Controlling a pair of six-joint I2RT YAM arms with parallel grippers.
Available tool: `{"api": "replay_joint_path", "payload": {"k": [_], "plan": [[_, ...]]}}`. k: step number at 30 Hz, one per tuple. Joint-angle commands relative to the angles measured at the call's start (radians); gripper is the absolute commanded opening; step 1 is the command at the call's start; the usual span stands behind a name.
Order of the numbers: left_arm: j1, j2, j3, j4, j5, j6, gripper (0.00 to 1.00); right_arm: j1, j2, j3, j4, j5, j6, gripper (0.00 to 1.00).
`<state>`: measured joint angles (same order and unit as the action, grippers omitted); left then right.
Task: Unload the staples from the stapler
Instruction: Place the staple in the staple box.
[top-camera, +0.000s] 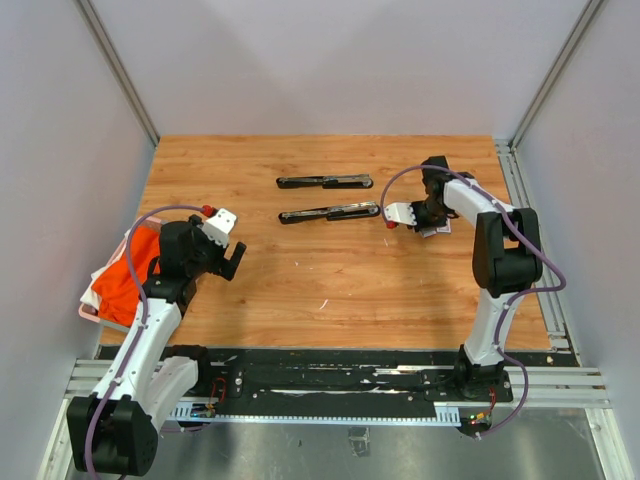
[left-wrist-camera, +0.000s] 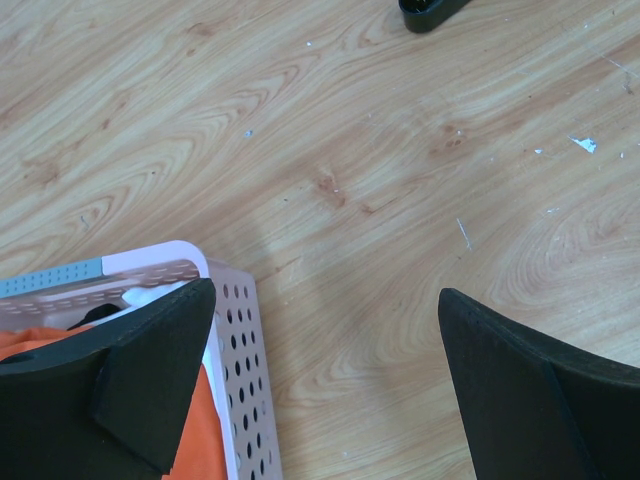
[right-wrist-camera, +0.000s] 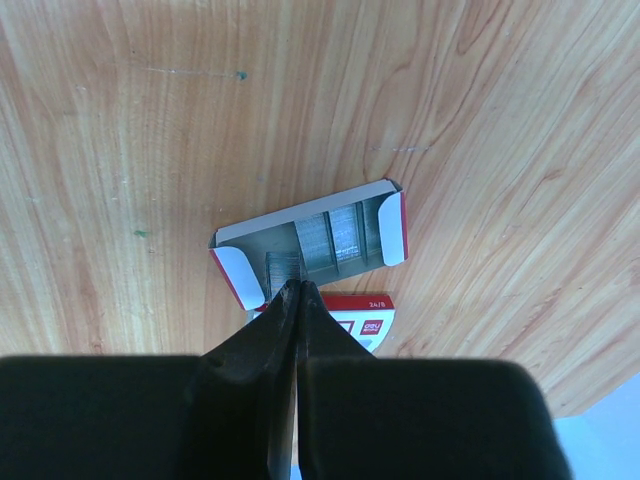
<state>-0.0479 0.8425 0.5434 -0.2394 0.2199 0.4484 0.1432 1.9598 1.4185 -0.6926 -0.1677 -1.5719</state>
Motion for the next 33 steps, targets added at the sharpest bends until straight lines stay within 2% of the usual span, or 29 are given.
{"api": "replay_joint_path", "payload": {"k": [1, 33], "plan": [[0.006, 0.003, -0.008, 0.031, 0.0, 0.01, 0.98, 0.019, 0.009, 0.017, -0.004, 0.023, -0.025, 0.01], [0.006, 0.003, -0.008, 0.032, 0.001, 0.011, 0.98, 0.042, 0.016, -0.007, -0.058, 0.004, -0.054, 0.01]]}}
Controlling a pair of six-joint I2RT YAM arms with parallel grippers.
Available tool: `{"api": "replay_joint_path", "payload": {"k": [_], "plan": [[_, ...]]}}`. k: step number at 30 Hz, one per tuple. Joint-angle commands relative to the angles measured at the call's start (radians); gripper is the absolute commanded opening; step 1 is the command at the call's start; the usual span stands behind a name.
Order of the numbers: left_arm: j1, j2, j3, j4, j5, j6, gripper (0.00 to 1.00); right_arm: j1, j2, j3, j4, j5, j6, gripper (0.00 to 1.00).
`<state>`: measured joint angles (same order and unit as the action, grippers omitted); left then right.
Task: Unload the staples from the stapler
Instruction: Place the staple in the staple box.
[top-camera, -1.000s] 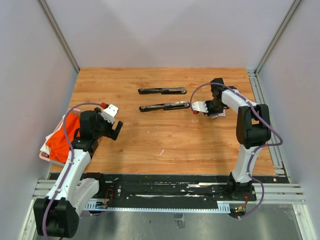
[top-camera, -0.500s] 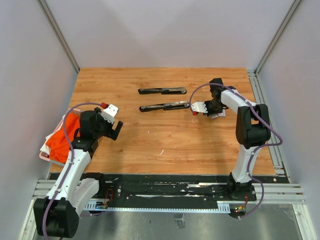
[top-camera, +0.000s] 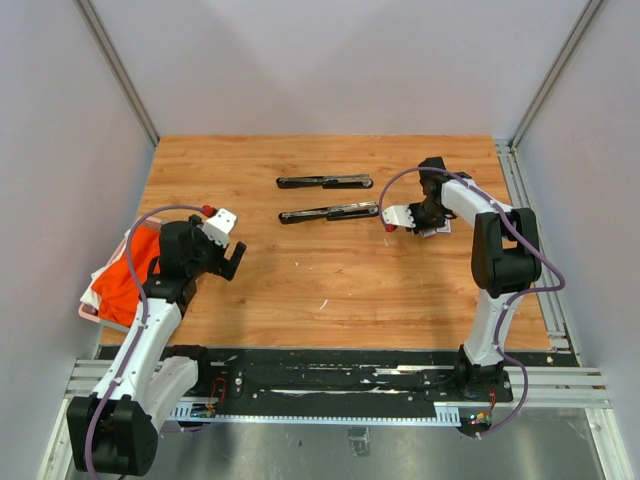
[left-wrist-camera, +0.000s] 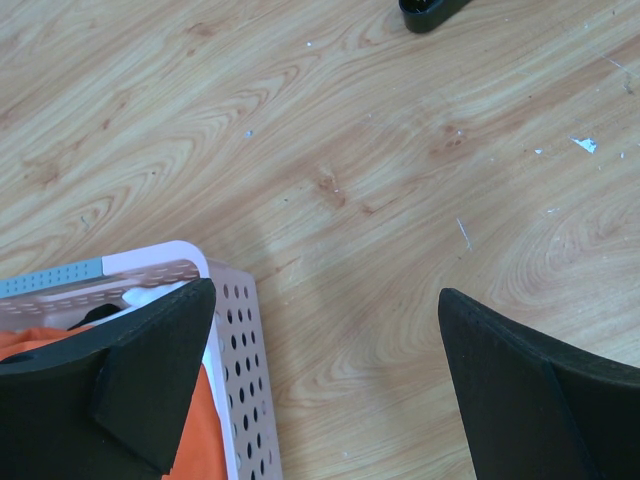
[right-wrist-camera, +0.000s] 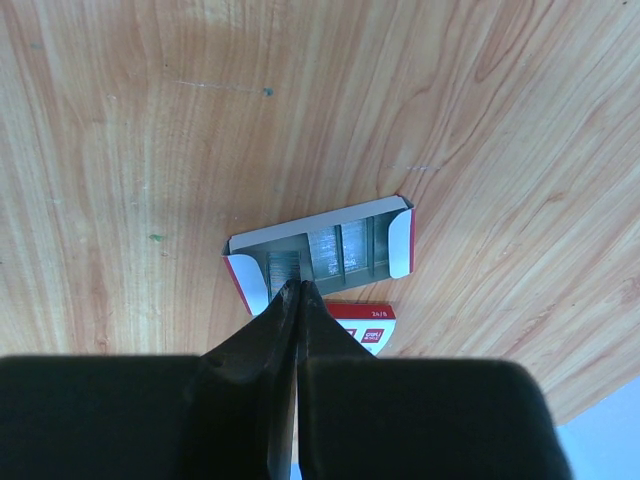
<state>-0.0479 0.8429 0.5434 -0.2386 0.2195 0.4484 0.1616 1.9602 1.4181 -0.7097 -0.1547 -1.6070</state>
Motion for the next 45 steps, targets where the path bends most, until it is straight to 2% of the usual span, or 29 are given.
{"api": "replay_joint_path", "payload": {"k": [1, 20, 36, 45], "plan": [[0.006, 0.003, -0.008, 0.03, 0.001, 0.012, 0.98, 0.023, 0.016, -0.006, -0.041, -0.009, -0.018, 0.01], [0.006, 0.001, -0.008, 0.03, 0.0, 0.012, 0.98, 0.03, 0.041, -0.005, -0.026, -0.011, -0.01, 0.04], [0.006, 0.001, -0.008, 0.03, 0.001, 0.013, 0.98, 0.036, -0.014, 0.011, -0.04, -0.014, -0.004, 0.16], [0.006, 0.0, -0.008, 0.028, 0.002, 0.012, 0.98, 0.037, -0.031, 0.035, -0.066, -0.017, -0.001, 0.18]]}}
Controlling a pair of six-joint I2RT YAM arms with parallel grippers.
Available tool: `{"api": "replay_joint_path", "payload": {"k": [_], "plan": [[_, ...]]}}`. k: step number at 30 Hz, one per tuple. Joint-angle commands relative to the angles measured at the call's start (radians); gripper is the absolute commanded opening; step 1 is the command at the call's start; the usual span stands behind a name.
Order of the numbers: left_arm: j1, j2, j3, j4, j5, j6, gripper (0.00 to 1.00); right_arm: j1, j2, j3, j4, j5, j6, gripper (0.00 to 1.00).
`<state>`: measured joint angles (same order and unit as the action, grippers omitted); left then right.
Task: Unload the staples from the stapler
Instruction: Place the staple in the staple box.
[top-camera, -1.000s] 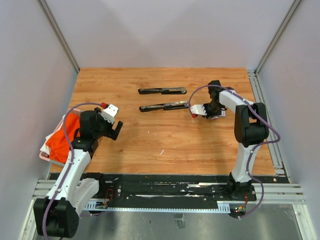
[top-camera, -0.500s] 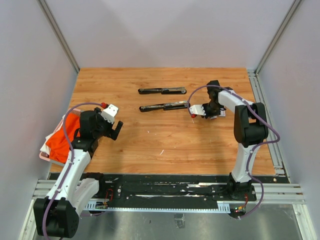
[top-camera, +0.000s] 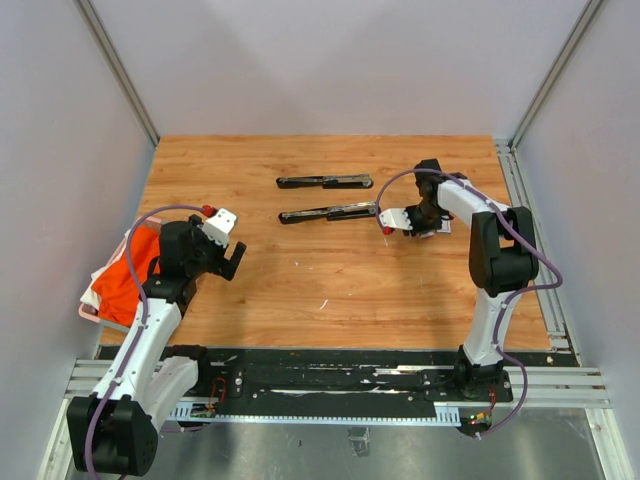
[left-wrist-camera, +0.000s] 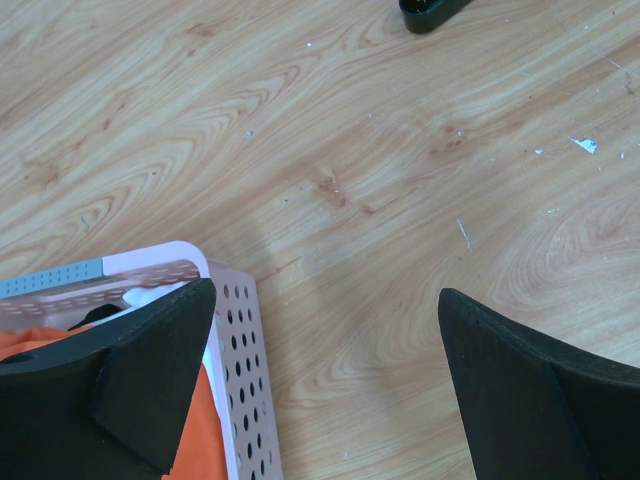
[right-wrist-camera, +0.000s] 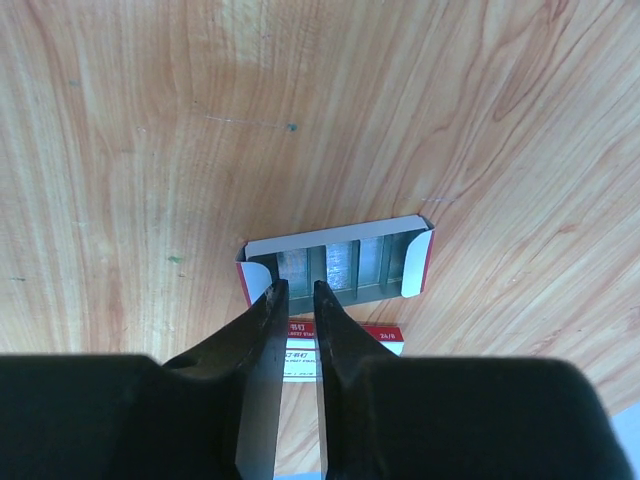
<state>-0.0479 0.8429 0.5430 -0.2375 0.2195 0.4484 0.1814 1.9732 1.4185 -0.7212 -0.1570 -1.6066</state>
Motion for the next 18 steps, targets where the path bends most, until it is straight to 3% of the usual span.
{"api": "replay_joint_path", "payload": {"k": [1, 7, 12, 16, 18], "plan": [[0.006, -0.001, -0.008, 0.027, 0.002, 0.012, 0.98, 0.018, -0.047, 0.038, -0.057, -0.018, 0.001, 0.18], [0.006, -0.001, -0.008, 0.028, 0.002, 0.012, 0.98, 0.017, -0.083, 0.093, -0.064, -0.069, 0.086, 0.22], [0.006, -0.002, -0.008, 0.028, 0.004, 0.011, 0.98, 0.017, -0.082, 0.154, -0.027, -0.086, 0.26, 0.41], [0.006, -0.005, -0.007, 0.026, 0.001, 0.01, 0.98, 0.017, -0.054, 0.222, 0.012, -0.081, 0.514, 0.65], [0.006, -0.005, -0.007, 0.027, 0.001, 0.01, 0.98, 0.018, -0.051, 0.237, 0.021, -0.098, 0.67, 0.68]]}}
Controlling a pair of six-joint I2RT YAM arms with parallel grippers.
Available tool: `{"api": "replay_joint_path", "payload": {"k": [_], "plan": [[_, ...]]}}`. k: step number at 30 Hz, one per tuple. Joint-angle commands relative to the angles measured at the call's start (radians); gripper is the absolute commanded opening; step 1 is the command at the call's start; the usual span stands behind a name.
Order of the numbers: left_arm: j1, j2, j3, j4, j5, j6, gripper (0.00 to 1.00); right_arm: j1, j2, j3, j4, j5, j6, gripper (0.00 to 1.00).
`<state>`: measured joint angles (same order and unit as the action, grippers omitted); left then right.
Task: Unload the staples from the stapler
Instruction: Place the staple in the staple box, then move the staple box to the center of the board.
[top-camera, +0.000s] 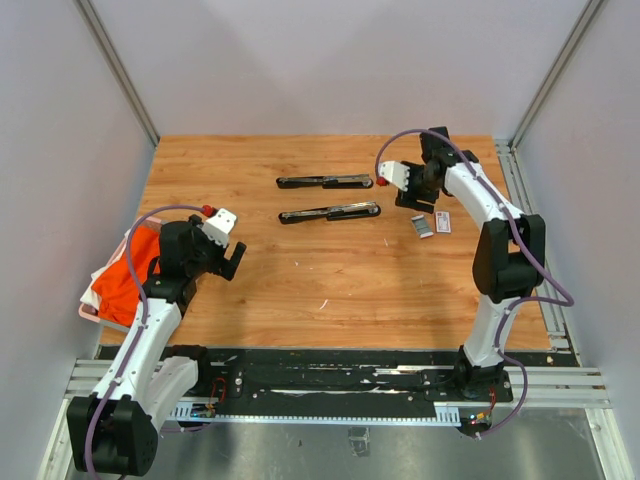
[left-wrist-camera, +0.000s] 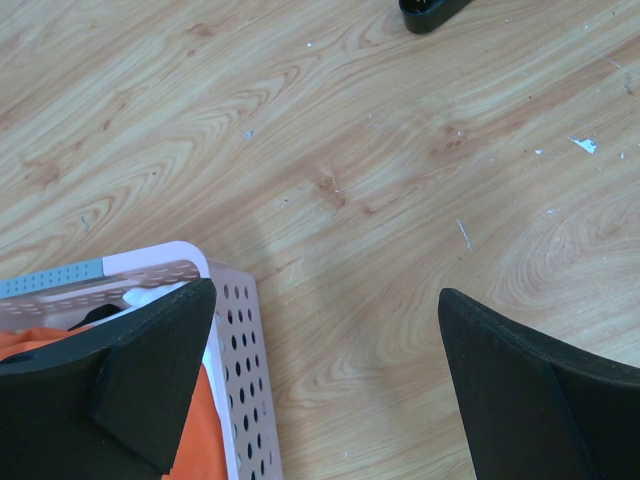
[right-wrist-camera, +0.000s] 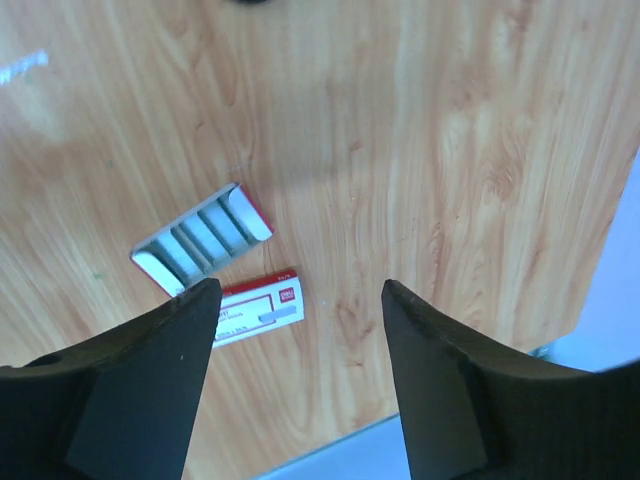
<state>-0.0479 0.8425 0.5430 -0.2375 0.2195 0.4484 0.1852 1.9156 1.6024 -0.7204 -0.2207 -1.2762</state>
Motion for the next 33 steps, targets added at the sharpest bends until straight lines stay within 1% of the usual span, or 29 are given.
{"api": "replay_joint_path", "payload": {"k": [1, 4, 7, 9, 12, 15, 21, 33], "plan": [[0.006, -0.005, -0.006, 0.027, 0.001, 0.011, 0.98, 0.014, 0.006, 0.054, 0.028, -0.031, 0.413, 0.68], [0.006, -0.002, -0.008, 0.027, 0.005, 0.01, 0.98, 0.015, 0.016, 0.054, 0.041, -0.017, 0.598, 0.7], [0.006, -0.002, -0.007, 0.027, 0.006, 0.01, 0.98, 0.014, 0.047, 0.055, 0.048, 0.026, 0.728, 0.7], [0.006, -0.003, -0.006, 0.027, 0.009, 0.009, 0.98, 0.011, 0.06, 0.058, 0.058, 0.051, 0.777, 0.71], [0.006, -0.006, -0.006, 0.025, 0.01, 0.009, 0.98, -0.006, 0.105, 0.056, 0.079, 0.027, 0.828, 0.71], [0.006, -0.007, -0.006, 0.024, 0.009, 0.008, 0.98, -0.009, 0.139, 0.081, 0.073, 0.004, 0.858, 0.72], [0.006, -0.01, -0.006, 0.024, 0.008, 0.009, 0.98, -0.014, 0.194, 0.121, 0.063, 0.039, 0.897, 0.72], [0.006, -0.005, -0.008, 0.026, 0.01, 0.012, 0.98, -0.041, 0.212, 0.08, 0.096, 0.071, 0.928, 0.74]]}}
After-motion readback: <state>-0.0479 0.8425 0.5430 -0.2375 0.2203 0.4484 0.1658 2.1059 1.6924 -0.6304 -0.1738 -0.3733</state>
